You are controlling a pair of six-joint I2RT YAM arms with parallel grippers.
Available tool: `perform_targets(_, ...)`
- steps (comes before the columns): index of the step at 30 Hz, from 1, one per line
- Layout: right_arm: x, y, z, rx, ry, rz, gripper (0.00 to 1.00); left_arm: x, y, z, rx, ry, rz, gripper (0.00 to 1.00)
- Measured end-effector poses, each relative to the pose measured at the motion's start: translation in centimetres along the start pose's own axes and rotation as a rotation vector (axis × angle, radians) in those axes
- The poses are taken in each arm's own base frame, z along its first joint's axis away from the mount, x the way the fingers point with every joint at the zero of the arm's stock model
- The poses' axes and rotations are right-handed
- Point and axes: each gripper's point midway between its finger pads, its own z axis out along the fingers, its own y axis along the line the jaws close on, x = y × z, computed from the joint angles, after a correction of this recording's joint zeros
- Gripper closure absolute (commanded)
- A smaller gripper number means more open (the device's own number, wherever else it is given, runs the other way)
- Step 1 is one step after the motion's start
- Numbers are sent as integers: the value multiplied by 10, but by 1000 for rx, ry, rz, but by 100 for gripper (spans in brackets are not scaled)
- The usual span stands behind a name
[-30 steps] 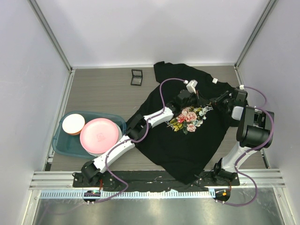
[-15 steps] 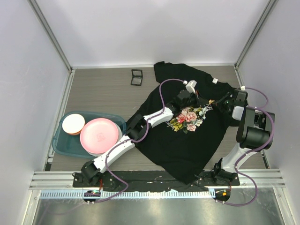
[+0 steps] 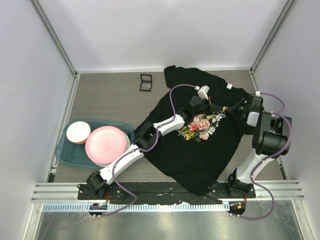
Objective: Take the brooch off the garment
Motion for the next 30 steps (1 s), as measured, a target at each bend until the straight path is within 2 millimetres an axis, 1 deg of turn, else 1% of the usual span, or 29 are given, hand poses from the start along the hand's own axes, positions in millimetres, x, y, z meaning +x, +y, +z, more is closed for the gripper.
perform_targets(19, 1, 8, 8, 23, 5, -58, 78, -2, 2, 0, 1, -6, 0, 100)
perform_targets(30, 2, 10, 10, 162, -2, -194, 78, -5, 4, -1, -2, -12, -3, 100)
